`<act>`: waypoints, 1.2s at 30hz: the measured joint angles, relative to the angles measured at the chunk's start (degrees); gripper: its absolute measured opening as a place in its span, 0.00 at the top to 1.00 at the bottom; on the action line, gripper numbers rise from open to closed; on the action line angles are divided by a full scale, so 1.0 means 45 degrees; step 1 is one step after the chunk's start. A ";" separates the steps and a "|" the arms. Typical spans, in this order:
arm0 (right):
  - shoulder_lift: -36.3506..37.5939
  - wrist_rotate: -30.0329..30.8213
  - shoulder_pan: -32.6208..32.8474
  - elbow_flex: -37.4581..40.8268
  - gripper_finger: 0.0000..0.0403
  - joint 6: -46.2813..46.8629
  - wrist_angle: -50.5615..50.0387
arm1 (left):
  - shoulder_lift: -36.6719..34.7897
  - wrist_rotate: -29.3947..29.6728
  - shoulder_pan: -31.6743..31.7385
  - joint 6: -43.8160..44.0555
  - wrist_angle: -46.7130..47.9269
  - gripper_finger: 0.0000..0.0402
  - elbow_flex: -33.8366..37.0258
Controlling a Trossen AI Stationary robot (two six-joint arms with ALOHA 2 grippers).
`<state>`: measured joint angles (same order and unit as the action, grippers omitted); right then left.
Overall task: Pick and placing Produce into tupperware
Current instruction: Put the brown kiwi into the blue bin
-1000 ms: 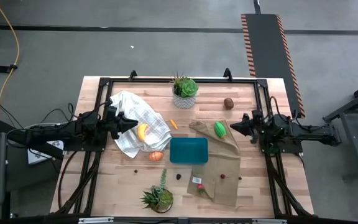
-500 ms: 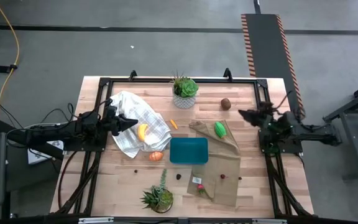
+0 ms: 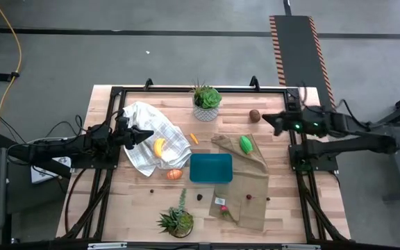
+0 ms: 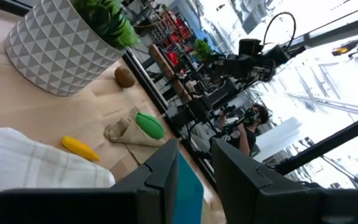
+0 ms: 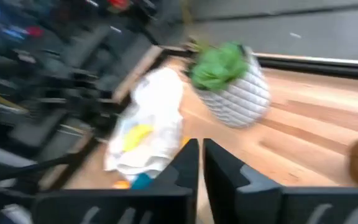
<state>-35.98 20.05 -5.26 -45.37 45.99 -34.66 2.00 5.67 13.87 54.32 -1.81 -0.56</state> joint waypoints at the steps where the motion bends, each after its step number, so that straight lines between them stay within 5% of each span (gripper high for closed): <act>1: -0.0601 0.0004 -0.0225 -0.0471 0.92 -0.0004 -0.0522 | 0.0000 0.0004 0.0000 0.0009 -0.0023 0.78 0.0000; 9: -0.4329 -0.0420 -0.2619 -0.3861 0.58 0.0347 -0.3633 | 0.0000 -0.0126 0.0000 0.0243 -0.0436 0.78 0.0000; 14: -0.6068 -0.0761 -0.3983 -0.5636 0.46 -0.0018 -0.4796 | -0.0004 -0.1069 0.0000 0.0454 -0.0435 0.78 0.0000; 23: -0.8752 -0.3063 -0.6134 -0.6654 0.42 -0.1087 -0.6745 | -0.0002 -0.2026 0.0000 0.0671 -0.0425 0.78 0.0000; 36: -1.1625 -0.3240 -0.7613 -0.6654 0.42 -0.3177 -0.6947 | 0.0000 -0.2259 0.0000 0.0671 -0.0220 0.78 0.0000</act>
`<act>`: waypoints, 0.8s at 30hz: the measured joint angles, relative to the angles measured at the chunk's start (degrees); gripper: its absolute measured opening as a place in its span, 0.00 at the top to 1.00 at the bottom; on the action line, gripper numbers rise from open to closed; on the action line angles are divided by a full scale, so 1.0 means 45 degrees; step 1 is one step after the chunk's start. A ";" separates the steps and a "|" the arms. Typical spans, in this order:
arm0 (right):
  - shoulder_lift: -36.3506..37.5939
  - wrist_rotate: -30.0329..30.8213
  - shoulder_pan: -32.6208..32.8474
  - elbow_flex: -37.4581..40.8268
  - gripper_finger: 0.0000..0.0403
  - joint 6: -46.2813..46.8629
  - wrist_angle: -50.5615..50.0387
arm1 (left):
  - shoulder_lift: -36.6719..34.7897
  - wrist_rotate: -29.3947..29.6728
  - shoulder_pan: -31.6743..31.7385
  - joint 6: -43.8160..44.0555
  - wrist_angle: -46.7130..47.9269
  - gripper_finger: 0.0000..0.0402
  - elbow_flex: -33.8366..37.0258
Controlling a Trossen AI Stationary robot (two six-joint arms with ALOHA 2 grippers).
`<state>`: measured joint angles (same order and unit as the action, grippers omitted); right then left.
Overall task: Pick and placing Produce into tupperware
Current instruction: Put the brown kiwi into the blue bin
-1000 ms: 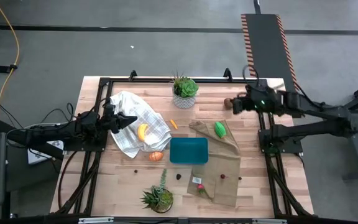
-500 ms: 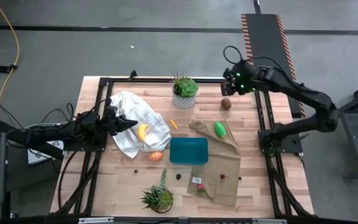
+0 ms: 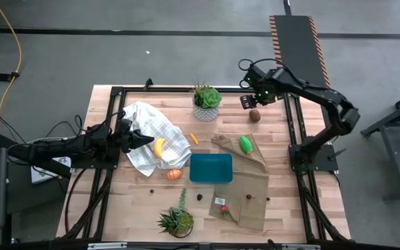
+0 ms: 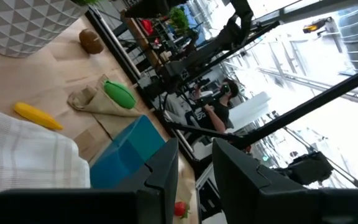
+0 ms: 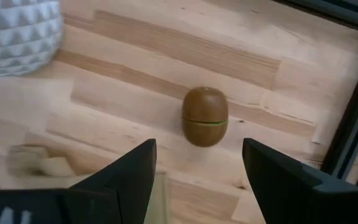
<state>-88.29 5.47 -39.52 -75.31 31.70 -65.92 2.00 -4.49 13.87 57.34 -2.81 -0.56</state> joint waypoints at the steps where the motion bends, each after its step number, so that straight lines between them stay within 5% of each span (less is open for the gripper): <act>1: -0.0156 -0.0046 -0.0134 0.0005 0.42 -0.0165 0.0072 | -0.0004 0.0005 0.0000 0.0000 -0.0002 0.78 0.0000; 24: -0.0030 -0.1271 -0.1240 0.3847 0.42 -0.0066 0.4151 | 0.0000 0.0258 0.0000 0.0004 0.0364 0.78 0.0000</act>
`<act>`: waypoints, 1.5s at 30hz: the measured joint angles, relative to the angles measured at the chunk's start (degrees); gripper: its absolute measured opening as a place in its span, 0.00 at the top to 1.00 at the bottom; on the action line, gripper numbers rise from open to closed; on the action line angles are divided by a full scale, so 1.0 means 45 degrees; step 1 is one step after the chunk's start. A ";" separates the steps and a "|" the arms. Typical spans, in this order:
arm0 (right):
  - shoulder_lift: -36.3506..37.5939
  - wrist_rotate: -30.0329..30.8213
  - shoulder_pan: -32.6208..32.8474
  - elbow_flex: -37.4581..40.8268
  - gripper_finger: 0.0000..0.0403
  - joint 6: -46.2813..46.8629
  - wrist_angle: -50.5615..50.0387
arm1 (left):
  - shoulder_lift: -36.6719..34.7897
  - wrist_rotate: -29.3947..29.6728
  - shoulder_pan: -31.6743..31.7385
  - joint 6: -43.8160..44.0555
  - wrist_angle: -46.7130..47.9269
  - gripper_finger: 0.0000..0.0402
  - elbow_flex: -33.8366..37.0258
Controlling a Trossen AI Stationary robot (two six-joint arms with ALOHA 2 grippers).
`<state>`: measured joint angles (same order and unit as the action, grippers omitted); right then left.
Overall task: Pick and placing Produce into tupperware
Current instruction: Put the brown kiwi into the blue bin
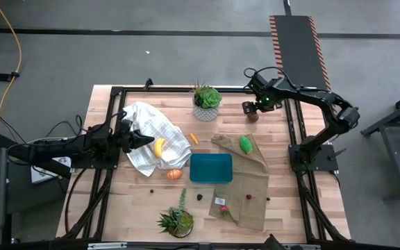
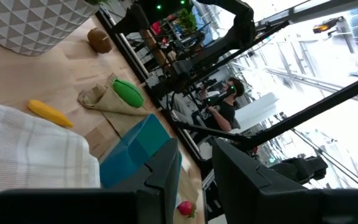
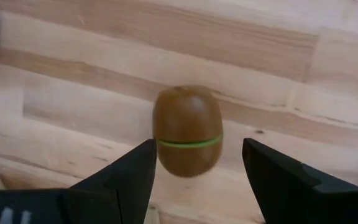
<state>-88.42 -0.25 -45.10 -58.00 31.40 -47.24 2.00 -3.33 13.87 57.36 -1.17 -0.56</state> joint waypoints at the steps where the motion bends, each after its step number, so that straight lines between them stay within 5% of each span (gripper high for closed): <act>1: 0.0000 0.0001 -0.0002 0.0052 0.42 -0.0048 0.0144 | 0.0000 0.0039 -0.0005 -0.0004 0.0000 0.78 0.0000; 45: -0.1849 -0.0936 -0.0062 0.0182 0.36 -0.1089 0.1470 | 0.0000 0.0233 0.0000 0.0336 0.0034 0.78 0.0000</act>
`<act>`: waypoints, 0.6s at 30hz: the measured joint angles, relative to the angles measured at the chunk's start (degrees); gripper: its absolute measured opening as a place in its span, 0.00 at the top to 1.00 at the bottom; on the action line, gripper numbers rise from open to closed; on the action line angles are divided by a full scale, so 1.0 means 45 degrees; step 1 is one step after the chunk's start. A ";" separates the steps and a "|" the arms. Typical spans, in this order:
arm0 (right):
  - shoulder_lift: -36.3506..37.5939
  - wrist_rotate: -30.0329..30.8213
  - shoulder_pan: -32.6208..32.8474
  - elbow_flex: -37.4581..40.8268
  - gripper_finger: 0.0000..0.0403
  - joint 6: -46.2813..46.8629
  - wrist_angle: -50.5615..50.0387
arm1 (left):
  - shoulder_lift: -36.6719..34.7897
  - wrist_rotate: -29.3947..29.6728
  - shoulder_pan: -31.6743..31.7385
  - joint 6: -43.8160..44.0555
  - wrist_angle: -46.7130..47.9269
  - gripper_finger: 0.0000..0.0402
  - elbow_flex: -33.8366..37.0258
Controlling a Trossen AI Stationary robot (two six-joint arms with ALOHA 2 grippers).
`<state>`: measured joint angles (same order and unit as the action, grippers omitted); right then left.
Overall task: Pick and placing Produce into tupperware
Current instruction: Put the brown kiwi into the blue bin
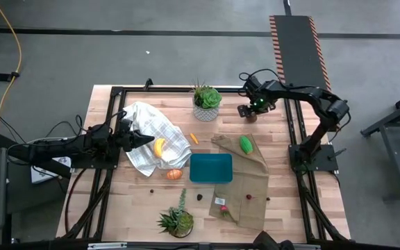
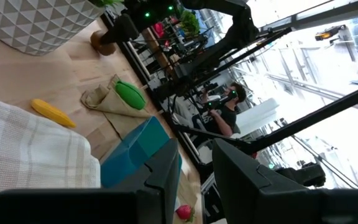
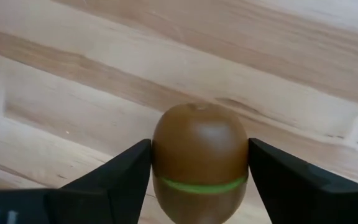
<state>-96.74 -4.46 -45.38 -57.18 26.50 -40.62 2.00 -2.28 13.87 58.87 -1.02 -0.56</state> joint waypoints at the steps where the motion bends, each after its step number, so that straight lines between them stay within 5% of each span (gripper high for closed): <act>1: -0.0006 0.0017 0.0004 0.0012 0.35 0.0000 -0.0063 | 0.0000 0.0000 -0.0001 0.0000 0.0000 0.78 0.0000; 18: -0.0361 0.0072 0.0075 0.0002 0.34 -0.0097 -0.0824 | 0.0000 -0.0005 0.0000 0.0000 0.0010 0.78 0.0000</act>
<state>-98.37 -4.13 -45.04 -57.17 26.07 -44.33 2.00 -2.31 13.87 58.87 -0.97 -0.56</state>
